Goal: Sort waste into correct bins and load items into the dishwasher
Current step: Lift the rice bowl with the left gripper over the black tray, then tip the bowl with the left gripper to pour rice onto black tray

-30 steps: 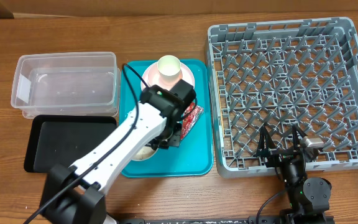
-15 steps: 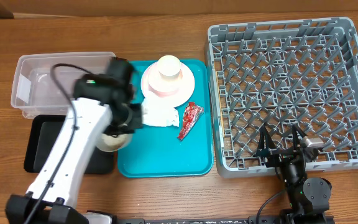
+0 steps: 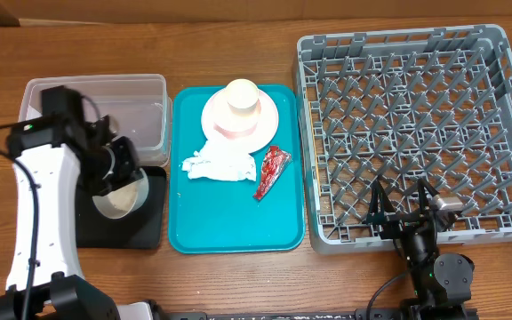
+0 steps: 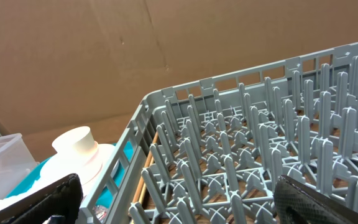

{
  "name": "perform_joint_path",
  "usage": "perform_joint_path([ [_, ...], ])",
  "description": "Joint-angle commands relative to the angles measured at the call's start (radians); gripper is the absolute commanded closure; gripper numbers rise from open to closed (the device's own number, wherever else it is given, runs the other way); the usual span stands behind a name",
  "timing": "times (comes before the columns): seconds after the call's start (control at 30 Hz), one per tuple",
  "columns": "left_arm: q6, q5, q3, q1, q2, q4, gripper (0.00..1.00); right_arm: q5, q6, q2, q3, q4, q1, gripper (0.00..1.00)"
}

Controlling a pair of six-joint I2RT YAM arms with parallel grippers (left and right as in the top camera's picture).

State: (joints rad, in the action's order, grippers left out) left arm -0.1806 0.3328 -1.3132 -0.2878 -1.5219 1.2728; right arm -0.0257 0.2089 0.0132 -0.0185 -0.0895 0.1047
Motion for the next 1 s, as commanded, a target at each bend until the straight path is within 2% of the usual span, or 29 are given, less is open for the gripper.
perform_joint_path([
  [0.0, 0.066, 0.092, 0.038, -0.064, 0.025, -0.021, 0.96, 0.005, 0.002, -0.008, 0.011, 0.006, -0.005, 0.0],
  [0.13, 0.114, 0.195, 0.097, -0.147, 0.025, -0.066, 0.96, 0.005, 0.002, -0.008, 0.011, 0.006, -0.005, 0.0],
  [0.4, 0.352, 0.568, 0.204, -0.363, 0.025, -0.137, 0.96, 0.005, 0.002, -0.008, 0.011, 0.006, -0.005, 0.0],
  [0.57, 0.457, 0.742, 0.256, -0.501, 0.024, -0.135, 0.96, 0.005, 0.002, -0.008, 0.011, 0.006, -0.005, 0.0],
  [0.97, 0.649, 1.008, 0.425, -0.797, 0.024, -0.135, 0.96, 0.005, 0.002, -0.008, 0.011, 0.006, -0.005, 0.0],
])
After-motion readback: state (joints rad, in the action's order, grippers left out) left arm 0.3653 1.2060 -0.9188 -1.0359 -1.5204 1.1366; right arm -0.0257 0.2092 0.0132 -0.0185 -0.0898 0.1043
